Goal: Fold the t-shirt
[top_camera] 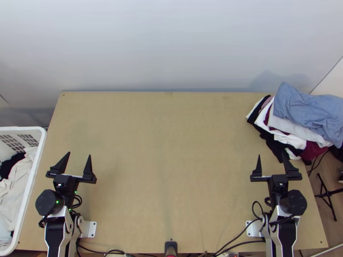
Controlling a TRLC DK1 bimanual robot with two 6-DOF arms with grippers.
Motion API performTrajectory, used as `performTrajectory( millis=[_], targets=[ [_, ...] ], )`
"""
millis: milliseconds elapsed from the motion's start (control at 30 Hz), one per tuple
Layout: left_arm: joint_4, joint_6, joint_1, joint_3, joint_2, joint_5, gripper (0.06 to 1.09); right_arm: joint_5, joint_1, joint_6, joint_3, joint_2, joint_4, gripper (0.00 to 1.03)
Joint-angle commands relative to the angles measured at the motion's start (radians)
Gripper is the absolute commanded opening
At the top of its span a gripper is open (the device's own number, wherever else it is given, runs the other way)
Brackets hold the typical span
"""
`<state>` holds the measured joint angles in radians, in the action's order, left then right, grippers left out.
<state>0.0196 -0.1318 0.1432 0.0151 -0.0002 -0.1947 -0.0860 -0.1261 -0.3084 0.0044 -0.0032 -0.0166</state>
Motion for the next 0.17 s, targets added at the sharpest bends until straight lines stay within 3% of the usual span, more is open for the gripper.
performTrajectory(
  millis=[0, 133],
  targets=[
    [0.0, -0.002, 0.001, 0.0, 0.0, 0.0, 1.04, 0.0, 0.0, 0.0, 0.0, 0.0, 0.0, 0.99],
    [0.0, -0.002, 0.001, 0.0, 0.0, 0.0, 1.04, 0.0, 0.0, 0.0, 0.0, 0.0, 0.0, 0.99]
  ],
)
